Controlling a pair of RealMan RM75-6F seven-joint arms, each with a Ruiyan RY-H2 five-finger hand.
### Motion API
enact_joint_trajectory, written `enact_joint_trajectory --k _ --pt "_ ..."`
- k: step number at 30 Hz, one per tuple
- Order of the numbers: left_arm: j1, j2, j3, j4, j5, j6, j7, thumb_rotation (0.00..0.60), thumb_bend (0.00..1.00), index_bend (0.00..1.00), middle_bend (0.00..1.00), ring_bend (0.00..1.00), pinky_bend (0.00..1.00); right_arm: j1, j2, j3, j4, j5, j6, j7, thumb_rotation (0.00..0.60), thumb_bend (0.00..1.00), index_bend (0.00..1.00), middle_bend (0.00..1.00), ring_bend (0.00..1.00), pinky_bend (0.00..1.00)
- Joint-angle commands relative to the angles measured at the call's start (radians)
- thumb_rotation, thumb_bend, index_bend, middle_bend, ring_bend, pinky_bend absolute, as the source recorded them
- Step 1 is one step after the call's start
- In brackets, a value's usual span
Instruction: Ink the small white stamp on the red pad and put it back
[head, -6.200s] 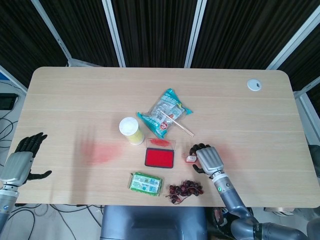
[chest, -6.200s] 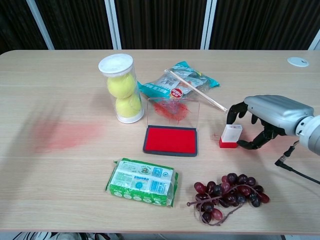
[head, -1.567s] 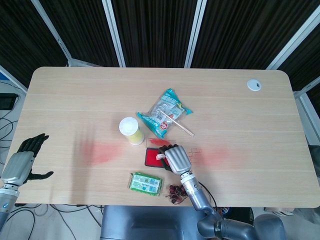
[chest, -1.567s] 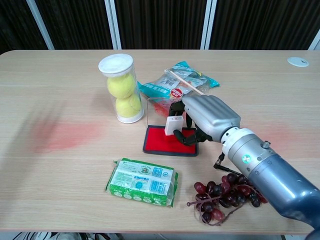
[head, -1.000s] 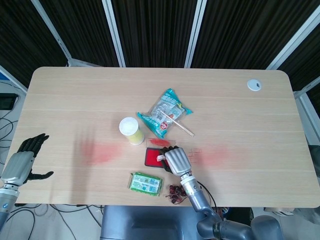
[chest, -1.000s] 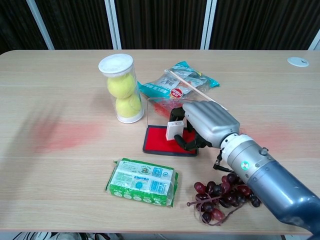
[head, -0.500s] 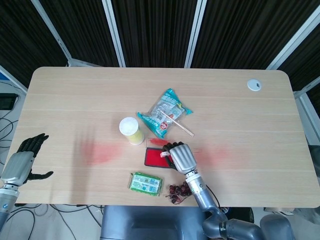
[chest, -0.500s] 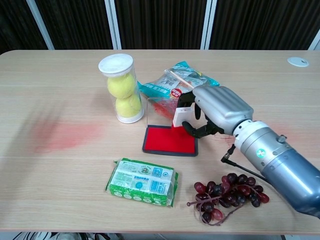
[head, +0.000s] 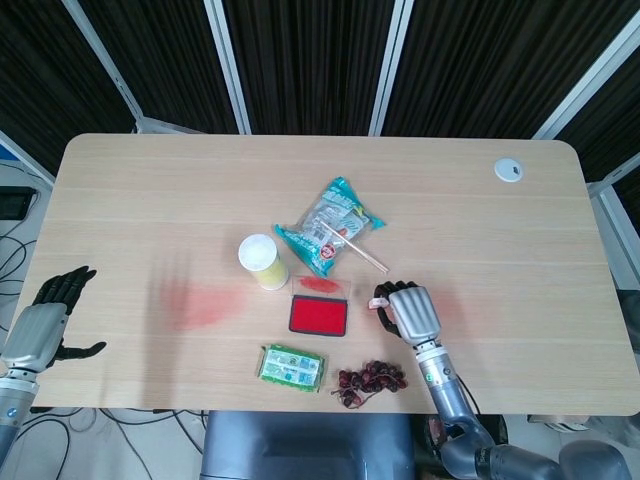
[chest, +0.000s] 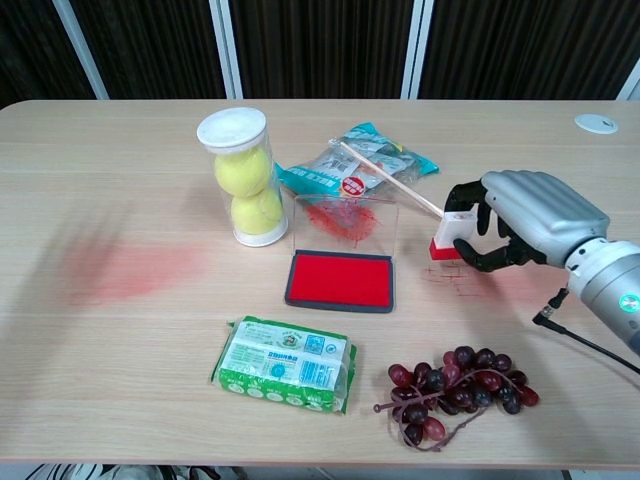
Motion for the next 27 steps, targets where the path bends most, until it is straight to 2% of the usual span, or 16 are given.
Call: enact_joint_trajectory --k 1,27 --pt "0.0 -0.001 0.0 0.0 0.0 0.001 0.001 0.6 0.04 0.05 0.0 0.0 0.0 -0.005 0.002 -0.002 0.009 0.007 -0.005 0.004 0.6 0.62 0.75 0.54 0.46 0.54" --pt "0.0 -0.001 0.0 0.001 0.004 0.001 -0.002 0.6 0.04 0.05 0.0 0.0 0.0 -0.015 -0.03 0.005 0.083 0.039 -0.052 0.004 0.6 0.58 0.73 0.52 0.46 0.54"
